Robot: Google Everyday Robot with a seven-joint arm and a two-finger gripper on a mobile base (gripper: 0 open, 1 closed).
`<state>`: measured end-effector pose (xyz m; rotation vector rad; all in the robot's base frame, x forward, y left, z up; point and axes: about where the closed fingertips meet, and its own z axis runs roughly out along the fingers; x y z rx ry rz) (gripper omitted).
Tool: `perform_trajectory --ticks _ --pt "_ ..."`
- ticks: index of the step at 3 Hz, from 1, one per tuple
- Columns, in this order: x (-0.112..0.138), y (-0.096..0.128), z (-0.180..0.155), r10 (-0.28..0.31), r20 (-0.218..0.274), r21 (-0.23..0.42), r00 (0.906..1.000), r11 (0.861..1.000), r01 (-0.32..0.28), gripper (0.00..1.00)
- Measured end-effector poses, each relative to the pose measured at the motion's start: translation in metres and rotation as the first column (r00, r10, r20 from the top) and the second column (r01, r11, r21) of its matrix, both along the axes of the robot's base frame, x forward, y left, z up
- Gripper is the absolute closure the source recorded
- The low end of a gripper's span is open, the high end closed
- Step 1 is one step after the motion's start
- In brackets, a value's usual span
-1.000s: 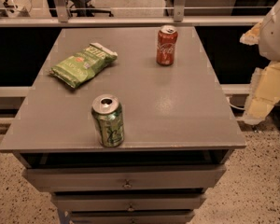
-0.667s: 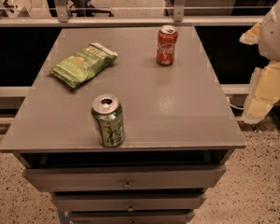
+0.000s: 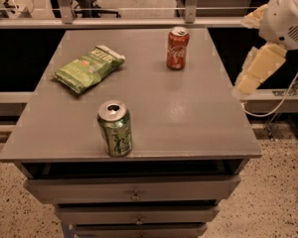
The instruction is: Knock coke can over
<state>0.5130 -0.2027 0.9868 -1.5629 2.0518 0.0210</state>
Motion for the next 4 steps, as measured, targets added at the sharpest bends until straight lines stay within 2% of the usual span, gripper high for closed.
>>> perform_trajectory --ticks 1,2,4 --pt "0.052 0.013 -0.006 -0.010 0.045 0.148 0.9989 0.989 0.003 0.00" --pt "0.092 0.031 -0.019 -0.027 0.062 0.269 0.9977 0.963 0.009 0.00" --pt "0.155 0.068 -0.042 -0.051 0.094 0.437 0.9943 0.899 0.005 0.00"
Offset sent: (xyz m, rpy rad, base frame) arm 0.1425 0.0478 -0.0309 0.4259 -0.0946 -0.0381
